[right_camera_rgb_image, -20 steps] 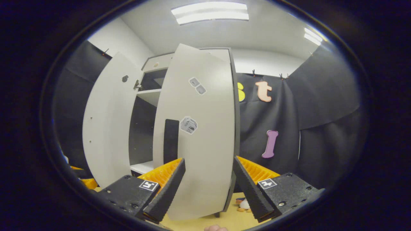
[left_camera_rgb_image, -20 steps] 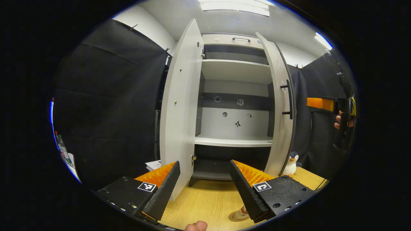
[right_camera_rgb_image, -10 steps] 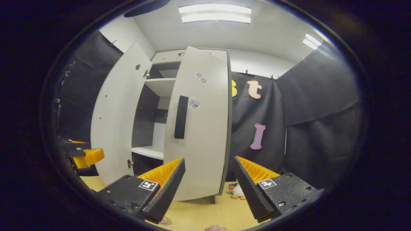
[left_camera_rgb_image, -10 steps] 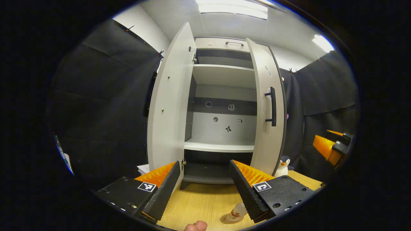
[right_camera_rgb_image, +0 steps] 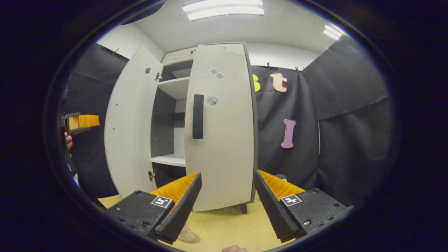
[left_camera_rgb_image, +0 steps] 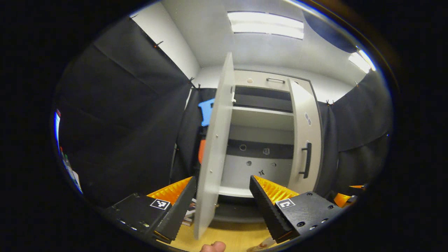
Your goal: Grasp the bottle in the cabinet with the left hand and place it on the coaster, then close the right door with the right hand and the left door with the left hand.
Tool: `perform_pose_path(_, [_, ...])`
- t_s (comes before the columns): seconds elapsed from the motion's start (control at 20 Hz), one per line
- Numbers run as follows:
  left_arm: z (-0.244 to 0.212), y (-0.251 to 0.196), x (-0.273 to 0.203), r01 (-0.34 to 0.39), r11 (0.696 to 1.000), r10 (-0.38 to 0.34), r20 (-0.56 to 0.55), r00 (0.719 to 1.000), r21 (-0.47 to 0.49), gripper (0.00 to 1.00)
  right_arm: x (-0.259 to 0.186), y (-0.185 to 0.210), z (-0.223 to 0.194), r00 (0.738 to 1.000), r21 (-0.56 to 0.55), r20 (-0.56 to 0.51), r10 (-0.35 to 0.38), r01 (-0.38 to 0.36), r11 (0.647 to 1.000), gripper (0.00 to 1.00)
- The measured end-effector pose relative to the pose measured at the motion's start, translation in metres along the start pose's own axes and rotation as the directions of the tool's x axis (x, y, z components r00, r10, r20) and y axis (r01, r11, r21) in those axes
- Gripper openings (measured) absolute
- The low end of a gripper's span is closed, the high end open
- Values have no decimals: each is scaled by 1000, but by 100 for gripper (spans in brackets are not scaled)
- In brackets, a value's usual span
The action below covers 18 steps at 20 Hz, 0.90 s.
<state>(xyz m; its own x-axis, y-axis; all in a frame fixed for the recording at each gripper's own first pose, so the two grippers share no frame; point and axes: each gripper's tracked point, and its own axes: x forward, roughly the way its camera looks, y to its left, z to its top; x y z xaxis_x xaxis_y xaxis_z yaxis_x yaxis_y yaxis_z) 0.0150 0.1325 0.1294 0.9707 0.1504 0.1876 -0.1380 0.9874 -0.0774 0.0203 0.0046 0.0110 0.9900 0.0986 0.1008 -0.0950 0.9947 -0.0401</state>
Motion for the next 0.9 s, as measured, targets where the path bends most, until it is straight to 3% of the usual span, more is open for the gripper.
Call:
perform_pose_path(0.05, [7,17,8,-29,1000,29,23,999,2,94,-1,2,1,1000,-7,2,5,-5,1000,98])
perform_pose_path(0.15, [12,43,24,-66,998,67,46,997,-13,94,-1,7,0,1000,-10,3,14,-14,1000,94])
perform_pose_path(0.2, [9,53,33,-81,996,82,48,996,-23,99,-2,9,-1,1000,-7,-2,18,-18,1000,98])
perform_pose_path(0.3, [-4,75,51,-122,992,123,30,992,-40,94,-2,13,-3,1000,3,-13,25,-25,1000,94])
perform_pose_path(0.35, [-8,83,61,-143,989,145,29,989,-44,99,-3,13,-2,1000,5,-16,24,-24,1000,94])
perform_pose_path(0.4, [-10,81,61,-157,986,158,23,987,-49,95,-5,14,-2,999,5,-18,28,-28,1000,94])
perform_pose_path(0.45, [-16,83,68,-161,985,161,6,987,-55,99,-6,15,-1,999,1,-22,29,-29,1000,94])
perform_pose_path(0.5, [-23,90,79,-161,985,160,-10,987,-61,95,-7,15,-1,999,-5,-24,32,-32,999,98])
perform_pose_path(0.55, [-28,94,85,-163,984,162,-20,987,-71,99,-8,15,0,999,-13,-23,31,-31,999,98])
perform_pose_path(0.65, [-35,102,92,-164,982,161,-30,986,-92,99,-8,10,4,1000,-27,-12,16,-17,1000,98])
perform_pose_path(0.7, [-37,103,92,-158,983,156,-33,987,-97,95,-8,7,4,1000,-27,-10,8,-9,1000,98])
perform_pose_path(0.8, [-39,105,91,-161,984,159,-27,987,-81,99,-9,4,5,1000,-19,-9,-4,4,1000,98])
perform_pose_path(0.85, [-39,101,94,-169,983,168,-22,986,-65,95,-9,2,5,1000,-16,-7,-9,9,1000,98])
perform_pose_path(0.9, [-40,97,95,-174,983,173,-19,985,-53,99,-9,-1,6,1000,-15,-8,-15,14,1000,98])
